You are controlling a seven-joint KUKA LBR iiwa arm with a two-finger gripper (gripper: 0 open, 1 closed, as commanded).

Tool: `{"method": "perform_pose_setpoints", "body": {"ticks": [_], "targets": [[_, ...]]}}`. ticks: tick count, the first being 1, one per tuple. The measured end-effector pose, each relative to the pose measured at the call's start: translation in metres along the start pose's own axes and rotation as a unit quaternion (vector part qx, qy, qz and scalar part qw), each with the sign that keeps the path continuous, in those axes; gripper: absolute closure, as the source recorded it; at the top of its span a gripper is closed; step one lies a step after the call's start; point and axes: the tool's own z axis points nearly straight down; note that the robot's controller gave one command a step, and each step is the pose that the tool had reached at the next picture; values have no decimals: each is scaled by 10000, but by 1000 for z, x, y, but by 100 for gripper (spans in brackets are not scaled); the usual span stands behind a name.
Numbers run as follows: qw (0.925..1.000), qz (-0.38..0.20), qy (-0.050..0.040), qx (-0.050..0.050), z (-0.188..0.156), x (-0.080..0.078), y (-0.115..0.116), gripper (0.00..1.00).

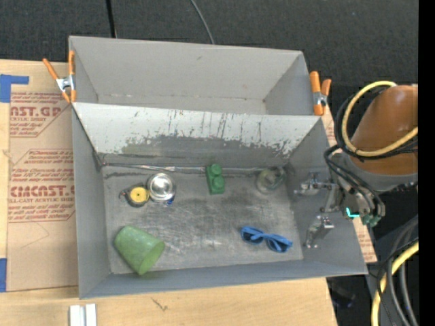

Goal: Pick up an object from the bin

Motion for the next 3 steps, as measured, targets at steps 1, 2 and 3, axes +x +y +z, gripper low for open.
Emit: {"method": "perform_pose_setpoints", "body": {"ticks": [1,2,3], "targets": [[9837,1798,-46,-6,129,-4,41,0],[9837,1796,-65,0,127,-6,40,100],[9843,1764,-78,-5,7,-14,46,100]]}}
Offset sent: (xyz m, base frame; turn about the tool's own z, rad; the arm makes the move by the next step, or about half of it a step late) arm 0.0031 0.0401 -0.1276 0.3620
